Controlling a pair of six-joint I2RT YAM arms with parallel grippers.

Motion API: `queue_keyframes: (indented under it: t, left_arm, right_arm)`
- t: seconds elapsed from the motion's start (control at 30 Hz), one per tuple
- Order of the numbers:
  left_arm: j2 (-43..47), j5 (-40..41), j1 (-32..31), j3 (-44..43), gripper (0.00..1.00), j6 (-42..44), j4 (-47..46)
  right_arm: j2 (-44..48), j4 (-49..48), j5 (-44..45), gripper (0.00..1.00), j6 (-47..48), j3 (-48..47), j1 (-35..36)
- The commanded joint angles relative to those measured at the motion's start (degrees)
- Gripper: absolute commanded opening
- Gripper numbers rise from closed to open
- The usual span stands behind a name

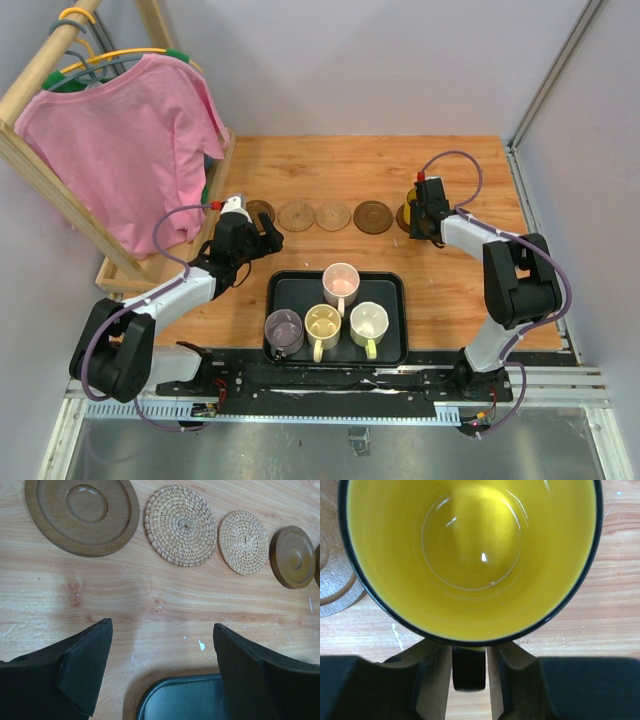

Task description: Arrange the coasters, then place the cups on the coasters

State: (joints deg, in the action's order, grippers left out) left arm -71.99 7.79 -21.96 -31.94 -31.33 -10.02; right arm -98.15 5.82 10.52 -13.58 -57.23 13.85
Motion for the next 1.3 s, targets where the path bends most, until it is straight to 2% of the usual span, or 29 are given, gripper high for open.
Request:
queue_keyframes:
  t: [0.0,0.13,0.47,0.7,0.87,1.03,1.27]
  left_arm:
    - [0.35,-0.07,-0.34,-0.93,0.85,0.04,-0.97]
    - [0.57,-0.06,-0.3,-0.84,0.85,0.12,-0.88]
    - [1.2,-0.11,-0.36,-0.6,0.85,0.04,-0.61]
    - [2.56,-0.17,-0.35,-0.32,0.85,0.13,-0.52]
    - [3.61,-0.55,-0.33,0.11,0.85,0.3,-0.53]
    - [4.13,-2.18,-0.34,0.64,0.85,0.78,-0.76]
    - [4.1,-5.23,-0.35,0.65,0.86,1.14,-1.49]
  right_arm:
    - [1.83,0.24,0.99,0.38,-0.67,0.76,-0.87]
    - [1.8,0.16,1.17,0.49,-0.75,0.89,-0.85]
    - [5.9,0.52,0.46,0.58,-1.16,3.24,-0.59]
    - [17.7,4.4,2.69,0.6,-2.86,6.61,0.9]
    - [29.26,10.95,3.01,0.63,-4.76,8.76,3.06]
    - [39.84,17.23,-3.37,0.65,-6.13,12.91,7.84]
    - [51.44,24.63,-3.37,0.67,-12.29,17.38,23.65]
